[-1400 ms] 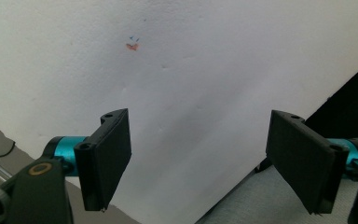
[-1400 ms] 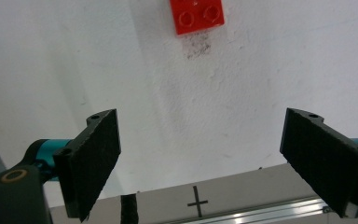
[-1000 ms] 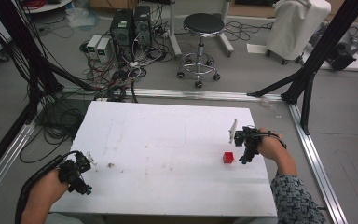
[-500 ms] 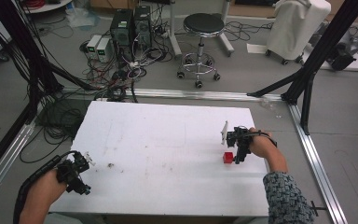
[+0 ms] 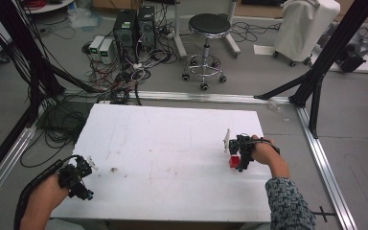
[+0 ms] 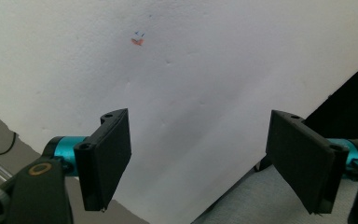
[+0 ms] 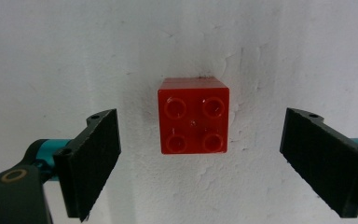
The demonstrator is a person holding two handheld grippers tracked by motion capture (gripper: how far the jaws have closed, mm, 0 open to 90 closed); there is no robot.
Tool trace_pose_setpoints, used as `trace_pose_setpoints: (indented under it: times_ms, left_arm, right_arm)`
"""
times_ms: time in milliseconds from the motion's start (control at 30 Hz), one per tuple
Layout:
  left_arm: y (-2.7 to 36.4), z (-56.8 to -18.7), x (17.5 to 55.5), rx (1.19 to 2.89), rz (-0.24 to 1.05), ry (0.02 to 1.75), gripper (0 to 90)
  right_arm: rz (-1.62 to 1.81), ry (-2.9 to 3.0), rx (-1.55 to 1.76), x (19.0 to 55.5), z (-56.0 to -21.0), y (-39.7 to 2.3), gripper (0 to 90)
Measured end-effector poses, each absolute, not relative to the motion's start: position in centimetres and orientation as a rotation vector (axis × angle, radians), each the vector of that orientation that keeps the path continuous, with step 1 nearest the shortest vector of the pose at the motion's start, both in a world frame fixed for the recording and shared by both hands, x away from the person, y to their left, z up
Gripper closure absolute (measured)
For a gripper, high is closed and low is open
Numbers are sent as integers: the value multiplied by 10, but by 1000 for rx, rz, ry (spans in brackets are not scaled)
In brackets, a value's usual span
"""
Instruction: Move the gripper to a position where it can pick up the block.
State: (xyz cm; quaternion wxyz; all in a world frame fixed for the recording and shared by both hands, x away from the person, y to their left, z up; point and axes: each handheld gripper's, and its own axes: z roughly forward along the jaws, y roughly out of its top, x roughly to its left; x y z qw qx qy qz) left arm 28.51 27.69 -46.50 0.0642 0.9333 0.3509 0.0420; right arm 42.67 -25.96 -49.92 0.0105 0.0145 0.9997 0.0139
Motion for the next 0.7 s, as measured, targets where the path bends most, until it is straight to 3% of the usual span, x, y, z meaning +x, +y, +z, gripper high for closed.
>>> trace_pose_setpoints:
  times_ms: [700]
  left_arm:
    - [275,-466,286,2821,129,1051,224]
  right_arm:
    - [29,3147,40,426,-516,-256,116]
